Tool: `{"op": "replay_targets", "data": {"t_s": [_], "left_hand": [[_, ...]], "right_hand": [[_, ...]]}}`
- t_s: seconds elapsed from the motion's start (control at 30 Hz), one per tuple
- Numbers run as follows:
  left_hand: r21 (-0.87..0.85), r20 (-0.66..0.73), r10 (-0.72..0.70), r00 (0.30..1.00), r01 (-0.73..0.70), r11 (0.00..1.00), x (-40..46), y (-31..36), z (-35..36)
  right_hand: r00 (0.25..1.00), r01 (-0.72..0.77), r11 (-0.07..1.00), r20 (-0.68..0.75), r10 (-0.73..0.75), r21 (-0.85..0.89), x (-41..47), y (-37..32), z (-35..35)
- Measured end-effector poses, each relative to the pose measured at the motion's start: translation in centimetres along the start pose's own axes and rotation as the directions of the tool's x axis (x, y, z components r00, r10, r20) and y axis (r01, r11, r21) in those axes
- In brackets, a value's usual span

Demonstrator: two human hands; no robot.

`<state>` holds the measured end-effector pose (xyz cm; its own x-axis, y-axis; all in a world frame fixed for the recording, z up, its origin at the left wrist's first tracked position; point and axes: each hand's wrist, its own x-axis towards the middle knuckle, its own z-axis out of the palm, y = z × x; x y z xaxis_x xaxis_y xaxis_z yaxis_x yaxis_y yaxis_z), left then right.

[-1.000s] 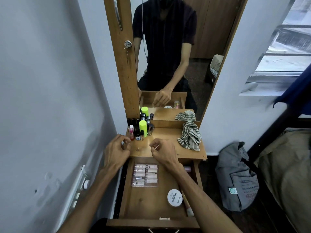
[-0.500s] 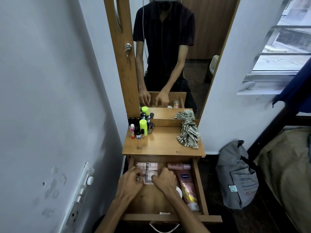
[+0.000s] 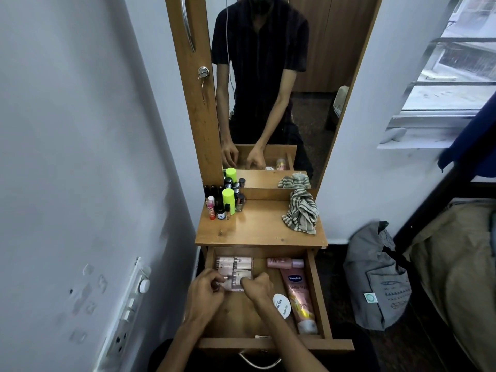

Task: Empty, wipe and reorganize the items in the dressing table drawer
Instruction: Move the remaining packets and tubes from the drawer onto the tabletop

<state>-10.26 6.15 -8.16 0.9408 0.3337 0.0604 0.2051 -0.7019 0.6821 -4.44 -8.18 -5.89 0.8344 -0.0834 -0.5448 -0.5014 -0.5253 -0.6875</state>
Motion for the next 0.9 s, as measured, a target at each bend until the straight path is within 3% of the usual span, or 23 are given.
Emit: {"op": "replay_targets", "data": {"t_s": [0.27, 0.53, 0.7, 0.9], "left_hand": [[-0.032, -0.006, -0.019, 1.0, 0.019, 0.999, -0.6, 0.1, 0.1], [-0.102, 0.007, -0.002, 1.0, 0.002, 0.995, -1.1, 0.4, -1.0], [-0.125, -0.057, 0.038, 0.998, -0.045, 0.991, -1.5, 1.0, -2.0], [-0.21, -0.148, 0.104, 0.984, -0.134, 0.969, -1.6, 3.2, -2.8]], "right_hand": [[0.999, -0.032, 0.994, -0.001, 0.032, 0.108, 1.7, 1.1, 0.4], [0.989, -0.072, 0.924, 0.144, 0.019, 0.375, 1.5, 0.7, -1.8], [0.969, -0.112, 0.864, 0.248, -0.016, 0.491, 0.3, 1.3, -5.8], [0.971, -0.069, 0.797, 0.224, -0.085, 0.6, -1.7, 0.5, -10.0]]}}
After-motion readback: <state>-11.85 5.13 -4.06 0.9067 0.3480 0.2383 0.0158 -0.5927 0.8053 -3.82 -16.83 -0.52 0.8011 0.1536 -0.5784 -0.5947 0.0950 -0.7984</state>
